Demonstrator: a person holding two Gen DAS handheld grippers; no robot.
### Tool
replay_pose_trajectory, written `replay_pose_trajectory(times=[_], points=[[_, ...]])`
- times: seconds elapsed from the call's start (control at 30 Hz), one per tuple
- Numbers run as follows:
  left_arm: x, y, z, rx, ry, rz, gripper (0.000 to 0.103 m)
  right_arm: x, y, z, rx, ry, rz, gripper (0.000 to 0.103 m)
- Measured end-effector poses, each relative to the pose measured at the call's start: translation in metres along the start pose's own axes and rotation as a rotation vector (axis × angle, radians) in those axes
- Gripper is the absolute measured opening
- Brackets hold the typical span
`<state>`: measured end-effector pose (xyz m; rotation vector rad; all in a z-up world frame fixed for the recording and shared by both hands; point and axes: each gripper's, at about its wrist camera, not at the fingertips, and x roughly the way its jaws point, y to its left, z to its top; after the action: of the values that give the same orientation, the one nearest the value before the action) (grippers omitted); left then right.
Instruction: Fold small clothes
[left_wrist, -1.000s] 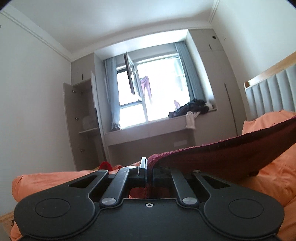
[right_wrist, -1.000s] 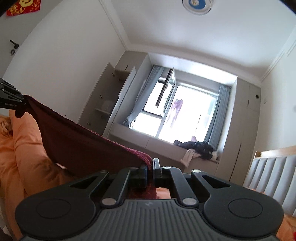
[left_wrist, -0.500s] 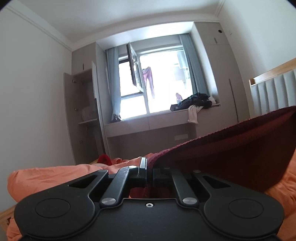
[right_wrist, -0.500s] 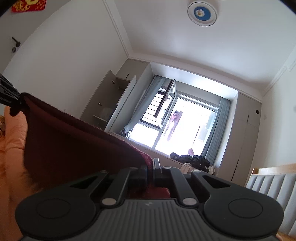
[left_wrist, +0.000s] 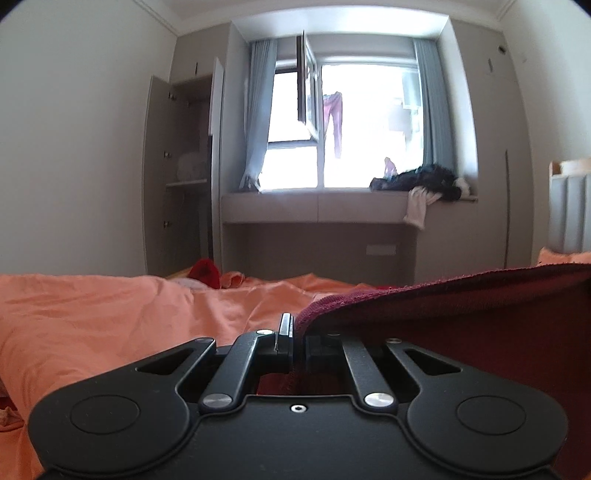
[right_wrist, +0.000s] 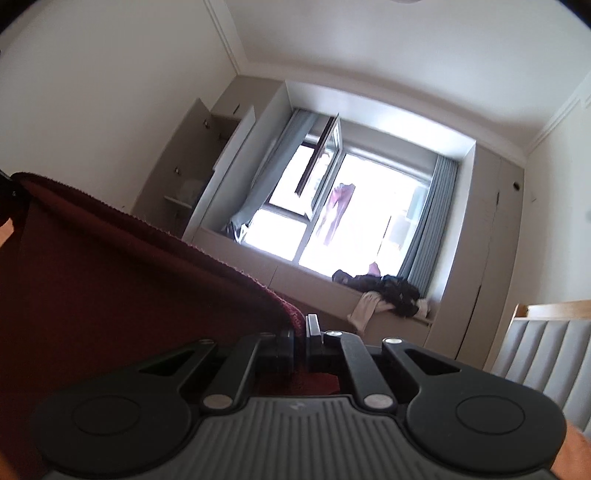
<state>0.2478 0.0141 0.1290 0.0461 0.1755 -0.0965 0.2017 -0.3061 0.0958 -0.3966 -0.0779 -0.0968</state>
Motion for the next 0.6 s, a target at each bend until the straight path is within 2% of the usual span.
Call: replay_pose_trajectory(times=[0.17,0.33,0.47,0.6], points=[[0.062,0.004,-0.010,-0.009,0.079,0.027,0.006,0.048,0.015,-0.023,-0.014,0.071,0.037,0.006],[0.113,0.009,-0.034,-0.027,0.183,0.045,0.006,0.083,0.030,-0.049,-0.052,0.149,0.077,0.006],[0.141,0.009,-0.054,-0.009,0.260,0.056,0.006,0.105,0.040,-0.066,-0.076,0.205,0.101,0.006],[0.156,0.008,-0.065,0.006,0.303,0.061,0.007,0.115,0.047,-0.079,-0.080,0.248,0.120,0.007]])
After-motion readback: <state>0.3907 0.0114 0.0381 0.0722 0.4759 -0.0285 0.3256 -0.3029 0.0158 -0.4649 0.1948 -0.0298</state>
